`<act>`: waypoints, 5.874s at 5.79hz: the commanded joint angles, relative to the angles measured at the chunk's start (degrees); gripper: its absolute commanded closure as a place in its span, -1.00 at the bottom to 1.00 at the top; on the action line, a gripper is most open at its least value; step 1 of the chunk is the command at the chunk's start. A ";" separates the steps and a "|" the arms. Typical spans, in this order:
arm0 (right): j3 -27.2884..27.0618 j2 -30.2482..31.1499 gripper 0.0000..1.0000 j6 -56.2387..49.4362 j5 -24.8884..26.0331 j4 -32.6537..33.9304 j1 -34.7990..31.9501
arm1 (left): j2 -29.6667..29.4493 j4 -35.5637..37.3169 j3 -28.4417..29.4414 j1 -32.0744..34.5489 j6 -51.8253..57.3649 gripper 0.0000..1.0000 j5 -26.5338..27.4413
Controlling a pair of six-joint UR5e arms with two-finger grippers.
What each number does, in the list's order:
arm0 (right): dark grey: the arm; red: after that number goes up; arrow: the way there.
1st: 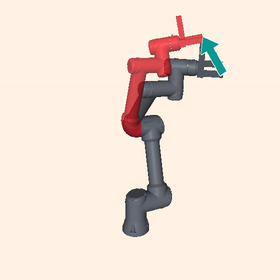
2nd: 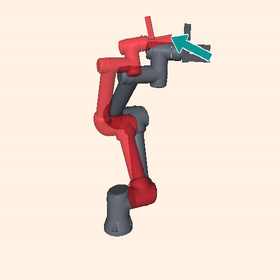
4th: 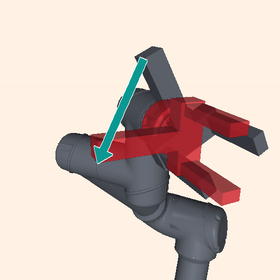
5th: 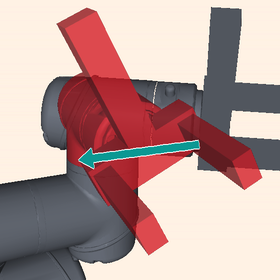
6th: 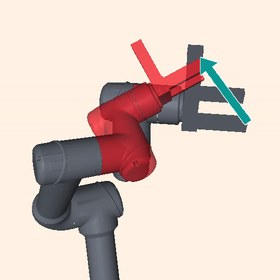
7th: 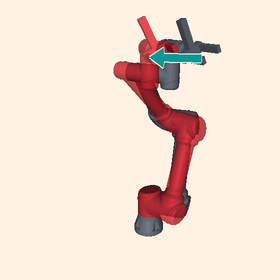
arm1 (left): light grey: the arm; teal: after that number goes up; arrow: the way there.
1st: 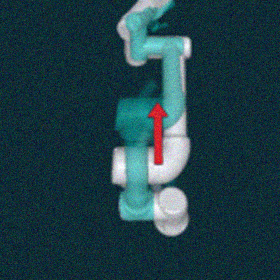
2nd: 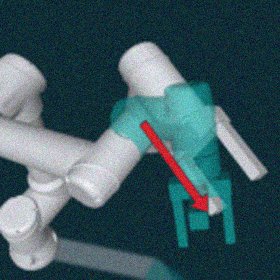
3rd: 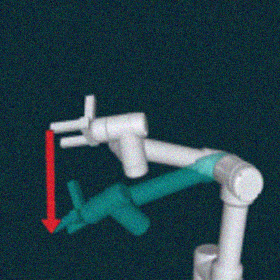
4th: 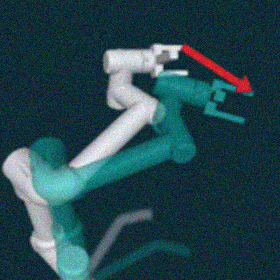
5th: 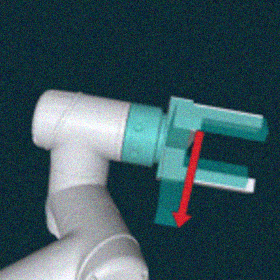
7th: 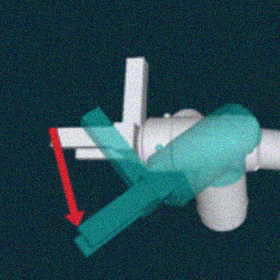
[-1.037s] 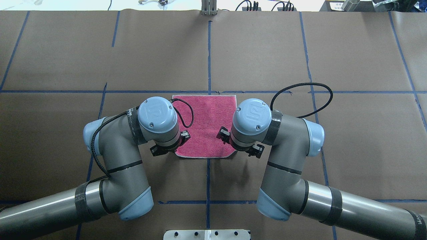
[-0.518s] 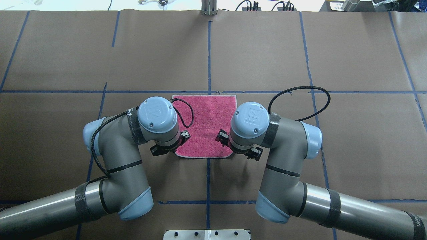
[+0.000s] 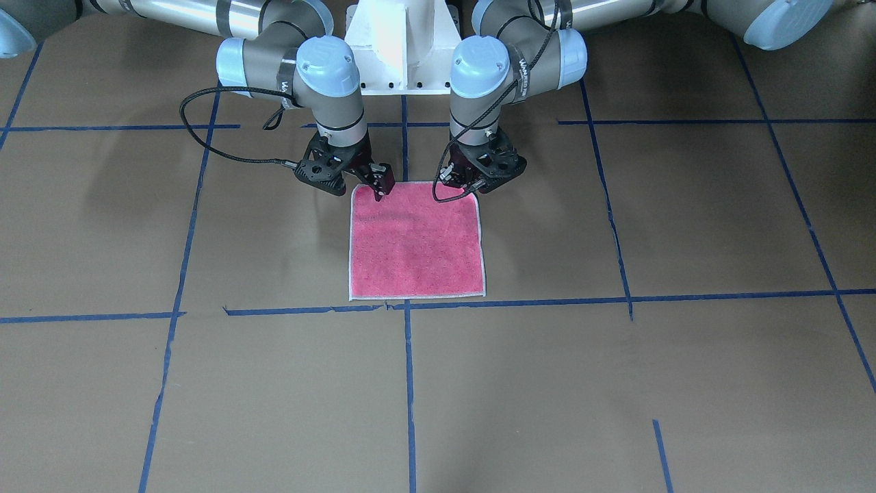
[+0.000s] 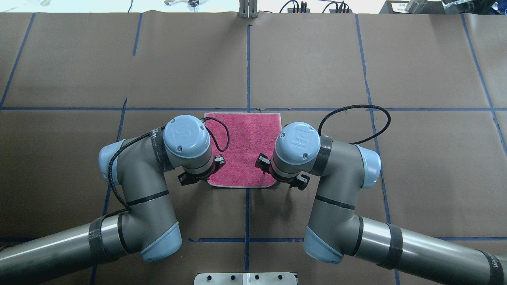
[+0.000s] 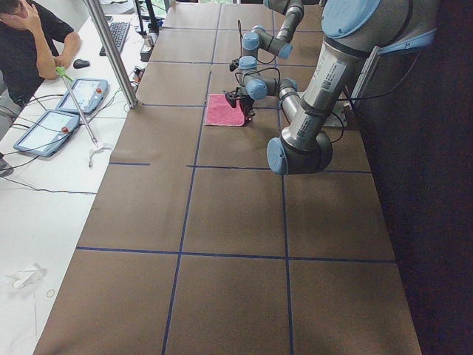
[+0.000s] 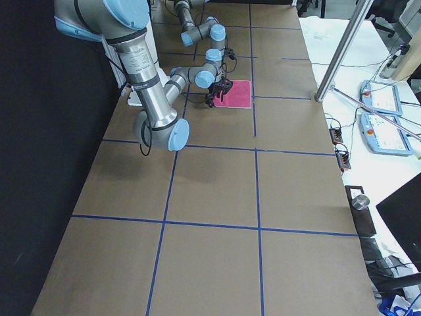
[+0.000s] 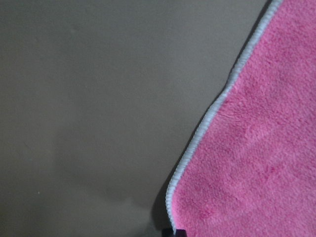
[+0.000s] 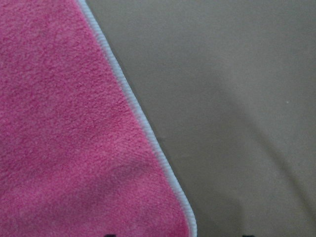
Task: Fold towel twice with both arms
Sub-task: 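Pinch the near towel corners with both grippers, adjusting grip, then lift the near edge with both grippers and fold it away from the robot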
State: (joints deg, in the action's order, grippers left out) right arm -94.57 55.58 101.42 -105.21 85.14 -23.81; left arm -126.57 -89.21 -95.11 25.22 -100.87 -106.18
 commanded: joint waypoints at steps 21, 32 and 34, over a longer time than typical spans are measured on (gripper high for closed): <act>-5.01 0.76 1.00 11.41 -7.03 0.90 -3.17 | 1.24 4.75 -7.20 0.44 -1.34 1.00 -4.48; -2.45 -1.52 1.00 22.94 -12.83 0.02 -4.84 | 1.77 -4.04 -4.12 4.03 -13.65 1.00 -10.19; -1.59 -1.96 1.00 22.94 -12.66 0.02 -6.33 | 1.68 -4.30 -3.51 7.63 -14.35 1.00 -11.41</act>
State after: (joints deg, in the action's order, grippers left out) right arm -96.57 53.85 124.31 -117.91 85.16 -29.53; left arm -124.82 -93.33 -98.90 31.16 -114.80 -116.79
